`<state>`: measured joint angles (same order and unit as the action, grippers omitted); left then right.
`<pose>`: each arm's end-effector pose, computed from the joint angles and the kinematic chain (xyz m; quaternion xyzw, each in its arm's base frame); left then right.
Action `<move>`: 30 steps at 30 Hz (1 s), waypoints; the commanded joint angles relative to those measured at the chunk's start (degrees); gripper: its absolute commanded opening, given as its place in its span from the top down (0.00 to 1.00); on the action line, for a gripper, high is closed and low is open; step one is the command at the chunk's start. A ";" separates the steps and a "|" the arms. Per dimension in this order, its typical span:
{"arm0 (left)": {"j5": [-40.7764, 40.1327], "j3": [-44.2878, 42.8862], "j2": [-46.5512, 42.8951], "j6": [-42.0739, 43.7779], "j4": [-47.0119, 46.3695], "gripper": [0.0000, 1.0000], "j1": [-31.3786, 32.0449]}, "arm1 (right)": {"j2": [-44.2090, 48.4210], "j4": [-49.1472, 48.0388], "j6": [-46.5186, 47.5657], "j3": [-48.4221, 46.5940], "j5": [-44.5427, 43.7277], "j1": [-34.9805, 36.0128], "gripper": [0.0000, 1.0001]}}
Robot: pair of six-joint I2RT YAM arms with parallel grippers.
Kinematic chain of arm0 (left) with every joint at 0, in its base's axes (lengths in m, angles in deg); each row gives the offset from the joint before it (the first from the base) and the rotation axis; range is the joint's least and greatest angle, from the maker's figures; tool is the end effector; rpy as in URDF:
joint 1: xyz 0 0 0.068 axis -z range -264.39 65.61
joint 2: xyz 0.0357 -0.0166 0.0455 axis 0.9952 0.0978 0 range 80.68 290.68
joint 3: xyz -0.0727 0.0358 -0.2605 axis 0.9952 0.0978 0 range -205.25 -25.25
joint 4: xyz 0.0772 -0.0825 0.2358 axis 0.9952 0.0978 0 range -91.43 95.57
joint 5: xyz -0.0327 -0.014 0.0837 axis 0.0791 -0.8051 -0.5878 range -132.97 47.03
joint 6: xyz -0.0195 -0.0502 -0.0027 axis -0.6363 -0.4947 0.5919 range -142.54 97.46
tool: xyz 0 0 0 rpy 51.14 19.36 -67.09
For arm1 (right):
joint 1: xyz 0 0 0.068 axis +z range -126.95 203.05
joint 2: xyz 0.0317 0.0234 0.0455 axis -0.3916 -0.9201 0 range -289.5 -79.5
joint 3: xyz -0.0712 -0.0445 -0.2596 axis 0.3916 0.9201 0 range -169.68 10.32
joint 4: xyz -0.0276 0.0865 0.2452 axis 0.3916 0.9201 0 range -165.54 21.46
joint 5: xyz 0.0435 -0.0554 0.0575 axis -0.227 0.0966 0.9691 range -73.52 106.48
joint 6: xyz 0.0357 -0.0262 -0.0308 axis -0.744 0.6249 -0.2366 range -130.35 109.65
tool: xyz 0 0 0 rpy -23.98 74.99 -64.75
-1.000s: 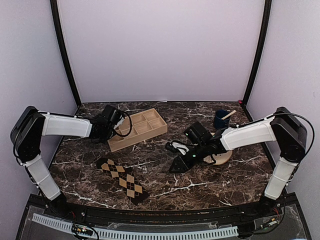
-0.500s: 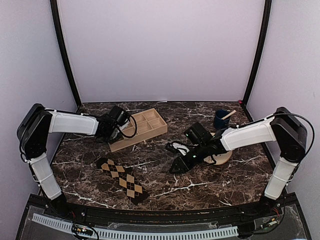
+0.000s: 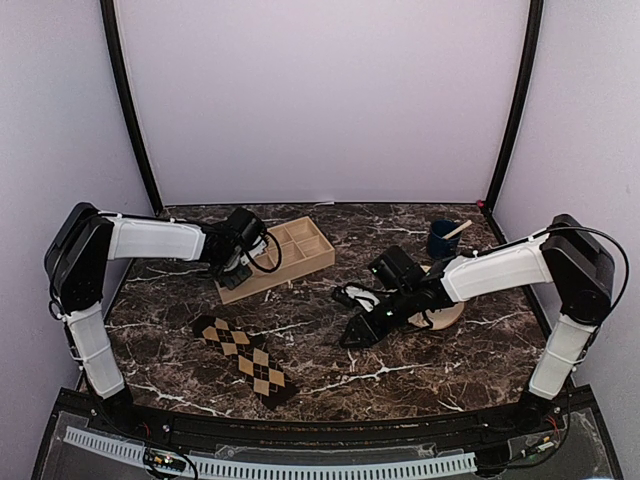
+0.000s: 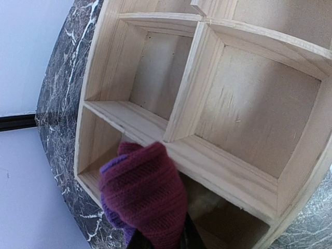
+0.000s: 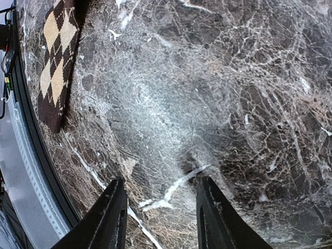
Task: Roll the socks
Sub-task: Place the sock in the storage box.
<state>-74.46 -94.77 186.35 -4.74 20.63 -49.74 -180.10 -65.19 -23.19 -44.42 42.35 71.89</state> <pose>0.3228 -0.2006 0.1828 0.3424 0.8632 0.2196 0.2990 0.2130 0.2671 0.1508 -0.3500 0.8668 0.3292 0.1334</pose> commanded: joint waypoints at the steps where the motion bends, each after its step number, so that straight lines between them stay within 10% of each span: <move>1: 5.55 -1.83 1.91 -1.60 4.79 1.00 0.25 | 2.19 -0.64 -0.52 0.47 -0.21 -0.43 0.58; 30: 24.29 -3.55 4.03 -8.72 10.16 1.00 -6.90 | 2.09 -0.36 -0.88 0.17 -0.41 -0.36 0.58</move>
<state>-55.03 -98.35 188.38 -12.48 26.60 -55.77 -180.07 -65.16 -23.54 -44.40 42.26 71.89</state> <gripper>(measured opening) 0.124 0.421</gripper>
